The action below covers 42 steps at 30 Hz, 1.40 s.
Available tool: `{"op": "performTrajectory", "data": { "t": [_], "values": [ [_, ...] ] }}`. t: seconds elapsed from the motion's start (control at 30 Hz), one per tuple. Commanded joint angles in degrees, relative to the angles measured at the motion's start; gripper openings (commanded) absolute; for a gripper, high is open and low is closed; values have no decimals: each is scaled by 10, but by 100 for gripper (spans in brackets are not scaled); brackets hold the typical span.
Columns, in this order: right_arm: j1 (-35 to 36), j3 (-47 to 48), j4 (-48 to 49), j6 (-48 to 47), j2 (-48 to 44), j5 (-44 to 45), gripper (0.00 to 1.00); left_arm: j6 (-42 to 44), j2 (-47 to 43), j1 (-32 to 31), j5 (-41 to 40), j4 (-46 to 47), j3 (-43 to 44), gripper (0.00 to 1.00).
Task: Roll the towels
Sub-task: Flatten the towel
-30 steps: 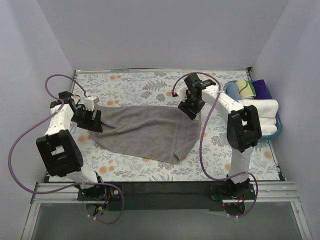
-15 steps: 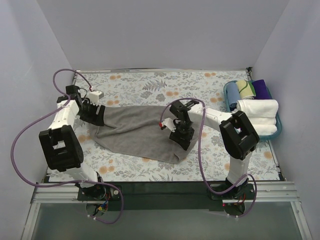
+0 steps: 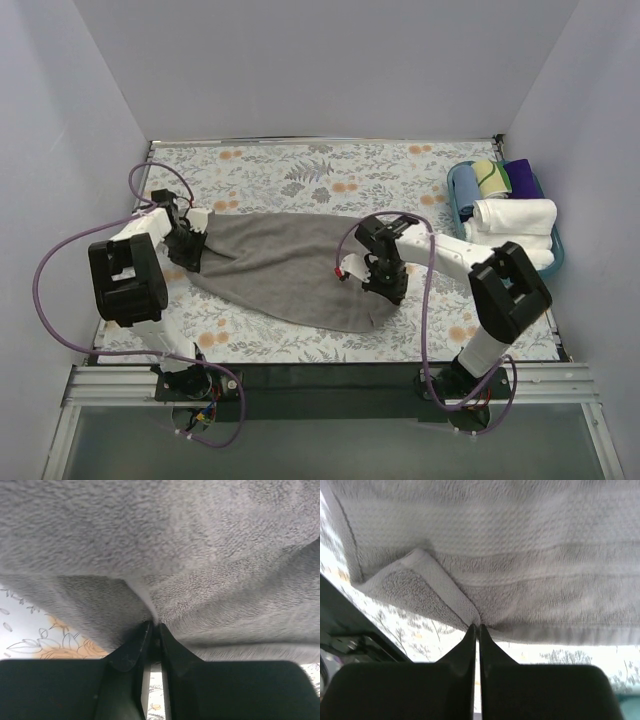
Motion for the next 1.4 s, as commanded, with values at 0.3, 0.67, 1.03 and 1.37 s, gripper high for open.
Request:
{"op": "performTrajectory", "data": {
  "t": [0.3, 0.67, 1.03, 1.37],
  "values": [
    [-17, -24, -58, -114, -73, 85, 14, 2, -109, 21, -28, -38, 1, 0],
    [-58, 107, -75, -104, 15, 83, 29, 4, -162, 59, -36, -85, -49, 0],
    [-107, 345, 2, 49, 172, 78, 43, 87, -118, 64, 17, -84, 144, 59],
    [-209, 341, -11, 11, 191, 49, 61, 275, 143, 66, 21, -222, 422, 57]
  ]
}}
